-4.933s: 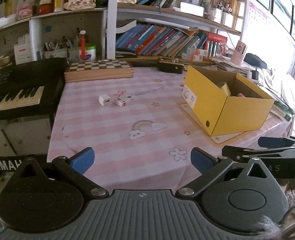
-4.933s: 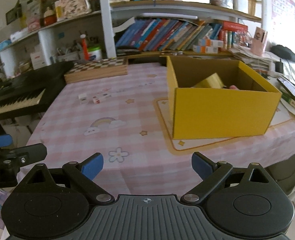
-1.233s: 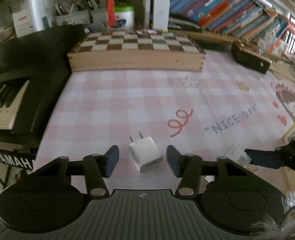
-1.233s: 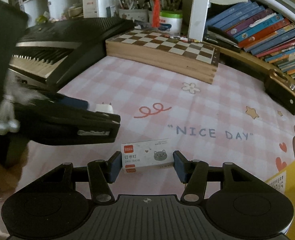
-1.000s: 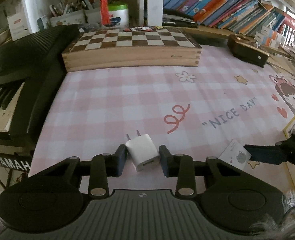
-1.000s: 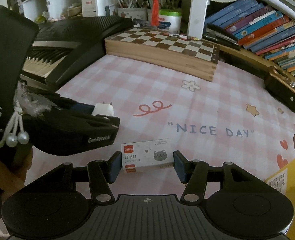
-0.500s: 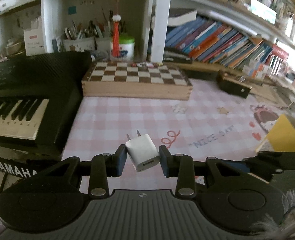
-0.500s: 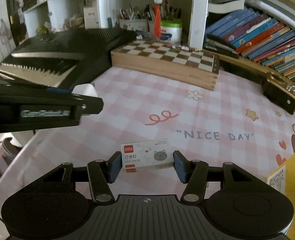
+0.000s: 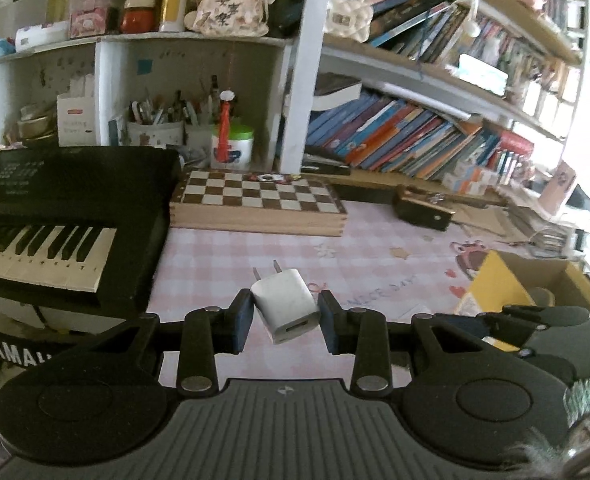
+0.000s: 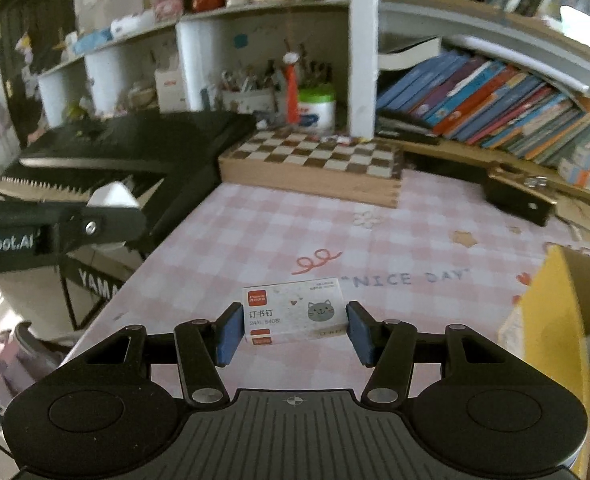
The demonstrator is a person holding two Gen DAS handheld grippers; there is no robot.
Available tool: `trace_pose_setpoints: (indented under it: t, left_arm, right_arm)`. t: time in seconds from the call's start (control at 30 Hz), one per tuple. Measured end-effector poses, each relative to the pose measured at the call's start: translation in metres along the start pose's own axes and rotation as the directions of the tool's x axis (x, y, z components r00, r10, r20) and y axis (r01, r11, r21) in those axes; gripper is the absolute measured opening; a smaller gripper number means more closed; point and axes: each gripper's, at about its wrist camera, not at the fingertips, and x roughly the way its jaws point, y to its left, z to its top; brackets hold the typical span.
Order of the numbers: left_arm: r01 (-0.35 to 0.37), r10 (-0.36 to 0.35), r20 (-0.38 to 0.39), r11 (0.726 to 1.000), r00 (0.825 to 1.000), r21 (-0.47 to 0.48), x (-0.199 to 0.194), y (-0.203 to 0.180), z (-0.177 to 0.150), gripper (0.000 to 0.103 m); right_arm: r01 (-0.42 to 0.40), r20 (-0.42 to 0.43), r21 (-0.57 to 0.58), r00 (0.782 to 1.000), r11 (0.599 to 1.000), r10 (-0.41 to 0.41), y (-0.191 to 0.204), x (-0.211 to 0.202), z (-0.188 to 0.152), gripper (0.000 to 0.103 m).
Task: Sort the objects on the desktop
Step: 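Carry the staple box and charger in both tools toward the yellow box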
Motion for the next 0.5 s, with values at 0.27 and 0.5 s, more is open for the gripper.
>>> trace_pose_setpoints:
  t: [0.27,0.5]
  left_arm:
    - [0.090,-0.090,-0.032,0.996,0.995,0.006,-0.025,-0.005,-0.027,0.033]
    - [0.140,-0.139,-0.045,0.990,0.989,0.010,-0.055,-0.005,-0.051,0.033]
  right_arm:
    - [0.060,0.009,0.055,0.998,0.997,-0.061,0.006,-0.044,-0.023,0.055]
    - [0.073,-0.006,0.074,0.997,0.995,-0.072,0.025,-0.063,-0.042,0.055]
